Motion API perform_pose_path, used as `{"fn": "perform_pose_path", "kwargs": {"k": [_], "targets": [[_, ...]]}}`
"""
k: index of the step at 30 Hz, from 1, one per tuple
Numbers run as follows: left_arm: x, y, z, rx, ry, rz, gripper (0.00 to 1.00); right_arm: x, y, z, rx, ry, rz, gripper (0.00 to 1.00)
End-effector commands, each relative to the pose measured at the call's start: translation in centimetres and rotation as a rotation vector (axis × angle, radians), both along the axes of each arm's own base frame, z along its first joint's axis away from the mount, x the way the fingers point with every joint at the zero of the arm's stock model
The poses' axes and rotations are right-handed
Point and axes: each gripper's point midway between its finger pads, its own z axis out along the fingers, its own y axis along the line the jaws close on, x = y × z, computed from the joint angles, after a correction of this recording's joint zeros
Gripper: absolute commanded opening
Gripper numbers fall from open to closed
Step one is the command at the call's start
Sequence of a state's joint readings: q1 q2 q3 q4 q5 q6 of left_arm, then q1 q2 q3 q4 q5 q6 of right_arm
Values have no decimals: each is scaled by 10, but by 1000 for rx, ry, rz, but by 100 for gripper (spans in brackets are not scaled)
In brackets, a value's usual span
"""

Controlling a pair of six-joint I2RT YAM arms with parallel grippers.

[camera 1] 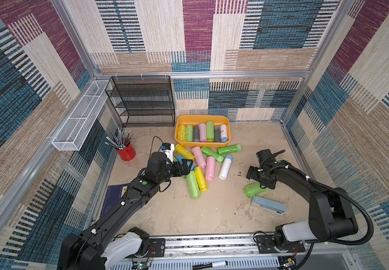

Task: Put the roll of trash bags into the storage box
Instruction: Adjust the roll of trash bags at the center of the board, then pick up the roll of trash bags from the center of the board.

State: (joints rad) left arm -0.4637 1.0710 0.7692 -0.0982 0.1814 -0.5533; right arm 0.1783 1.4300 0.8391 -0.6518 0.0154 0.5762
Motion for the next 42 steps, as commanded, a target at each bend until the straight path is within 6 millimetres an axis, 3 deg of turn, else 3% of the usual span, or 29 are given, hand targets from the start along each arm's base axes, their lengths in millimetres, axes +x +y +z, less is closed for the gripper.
{"fn": "perform_pose_path", "kwargs": {"k": [1, 6, 9, 18, 28, 33, 42], "targets": [[2, 3, 3, 29, -31, 4, 98, 15, 29, 7, 158, -55, 26, 99], [2, 4, 3, 27, -29, 7, 99, 21, 53, 11, 238, -86, 71, 99], [2, 2, 3, 19, -27, 0, 99, 27, 57, 21, 234, -121, 86, 99], [0, -4, 6, -16, -18, -22, 98, 9, 20, 34, 48, -101, 18, 99], [1, -6, 4, -20, -10, -27, 98, -20, 35, 26, 159, -67, 23, 99], [1, -7, 2, -25, -5, -30, 98, -21, 43, 21, 204, -74, 37, 89], [1, -5, 3, -19, -7, -22, 98, -17, 47, 8, 201, -56, 50, 80]]}}
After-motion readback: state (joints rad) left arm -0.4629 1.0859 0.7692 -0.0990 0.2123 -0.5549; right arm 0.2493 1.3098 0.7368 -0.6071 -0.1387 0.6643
